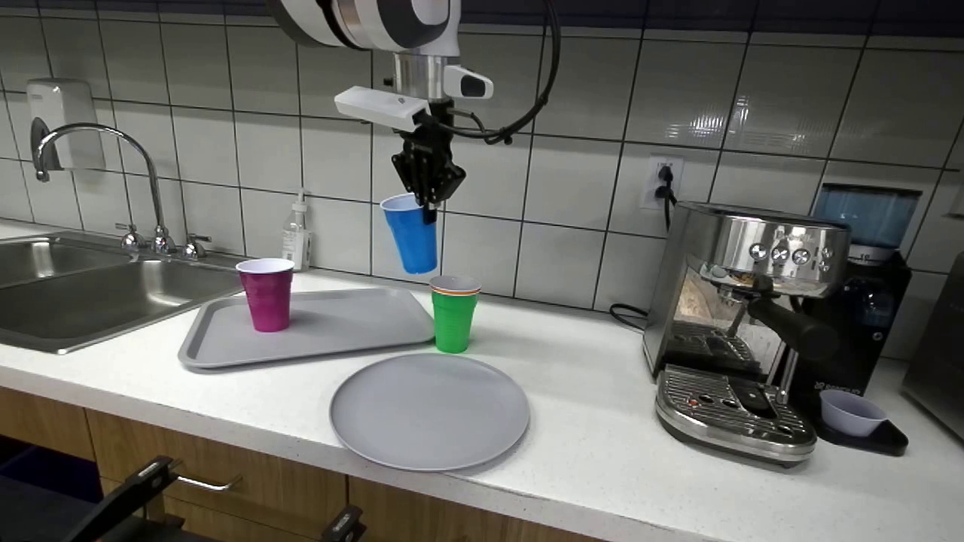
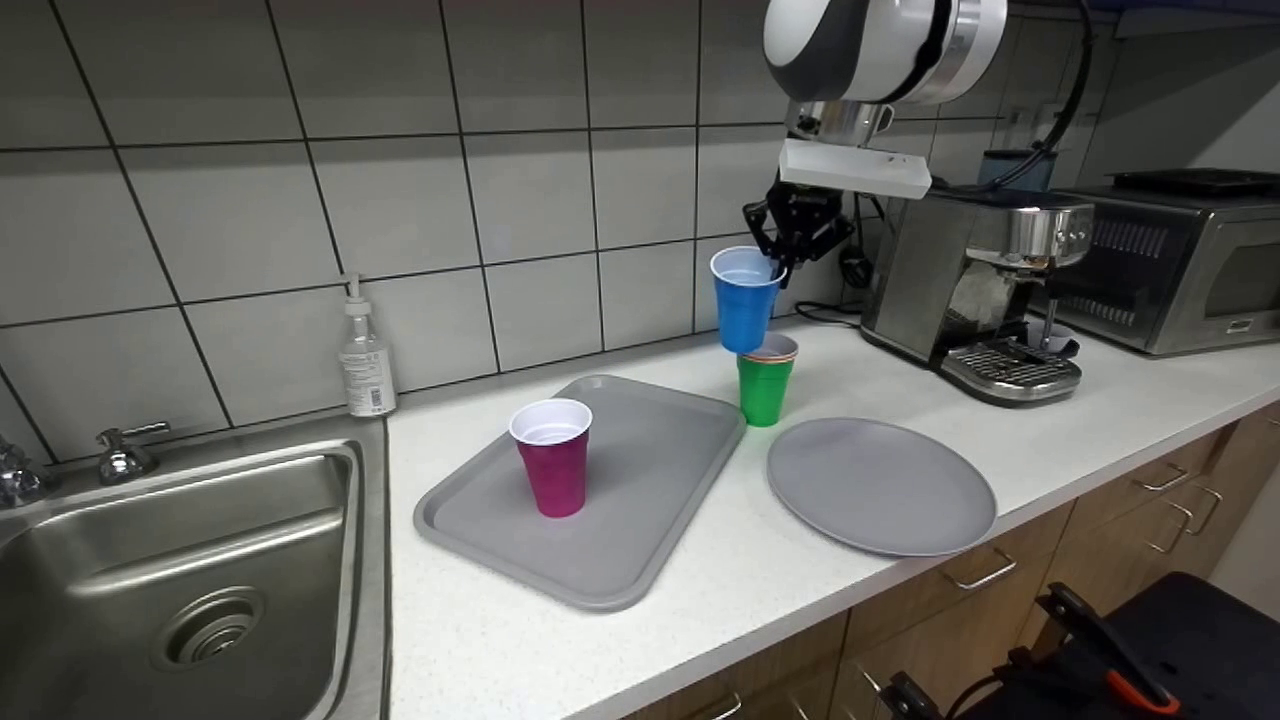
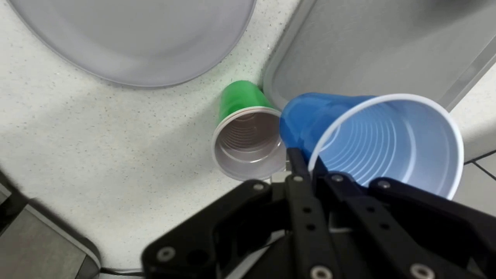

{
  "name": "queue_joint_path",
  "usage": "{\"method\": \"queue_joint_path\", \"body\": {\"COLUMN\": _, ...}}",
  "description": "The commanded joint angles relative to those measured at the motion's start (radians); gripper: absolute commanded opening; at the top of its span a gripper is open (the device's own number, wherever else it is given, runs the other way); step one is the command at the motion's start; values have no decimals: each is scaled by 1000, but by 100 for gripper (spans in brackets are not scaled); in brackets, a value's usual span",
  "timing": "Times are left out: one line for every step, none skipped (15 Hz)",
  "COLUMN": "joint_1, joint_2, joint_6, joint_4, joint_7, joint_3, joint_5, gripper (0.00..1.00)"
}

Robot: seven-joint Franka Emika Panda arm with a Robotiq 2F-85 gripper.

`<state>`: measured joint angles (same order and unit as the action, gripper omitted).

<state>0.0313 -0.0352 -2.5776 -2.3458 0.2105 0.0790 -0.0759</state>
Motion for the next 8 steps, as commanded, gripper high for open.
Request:
{"method": "queue_joint_path", "body": {"joint_1": 23, "joint_2": -1, "joint_6": 29, "joint_4": 25, "joint_7": 9, "joint_3": 2, "joint_5": -15, "gripper": 1}}
{"method": "queue_joint_path", "body": {"joint_1": 27, "joint_2": 1, "joint_6": 26, "joint_4": 27, "joint_7": 13, "joint_3": 4, "joint_5": -14, "gripper": 1}}
{"method": "queue_joint_path", "body": {"joint_1": 29, "joint_2": 3, "joint_6": 28, "joint_4": 31, "joint_7": 17, "joint_3": 6, "joint_5": -12, "gripper": 1}}
{"method": "queue_joint_path", "body": {"joint_1": 31, "joint_2": 6, "joint_6": 28, "joint_4": 34, "joint_7": 21, "joint_3": 9, "joint_5": -13, "gripper": 1}}
{"method": "queue_joint_path", "body": {"joint_1": 33, "joint_2": 7, "joint_6": 28, "joint_4": 36, "joint_7": 24, "joint_3": 10, "joint_5": -15, "gripper": 1}}
{"method": "queue_joint_path", "body": {"joint_1": 36, "joint_2": 9, "joint_6": 27, "joint_4": 39, "joint_7": 28, "joint_3": 12, "joint_5": -14, "gripper": 1}}
{"method": "queue_joint_path", "body": {"joint_1": 39, "joint_2": 9, "joint_6": 29, "joint_4": 41, "joint_7": 32, "joint_3": 14, "joint_5": -12, "gripper": 1}}
{"method": "queue_joint_path", "body": {"joint_1": 42, "joint_2": 11, "joint_6": 28, "joint_4": 43, "joint_7": 40, "joint_3": 15, "joint_5": -9, "gripper": 1}}
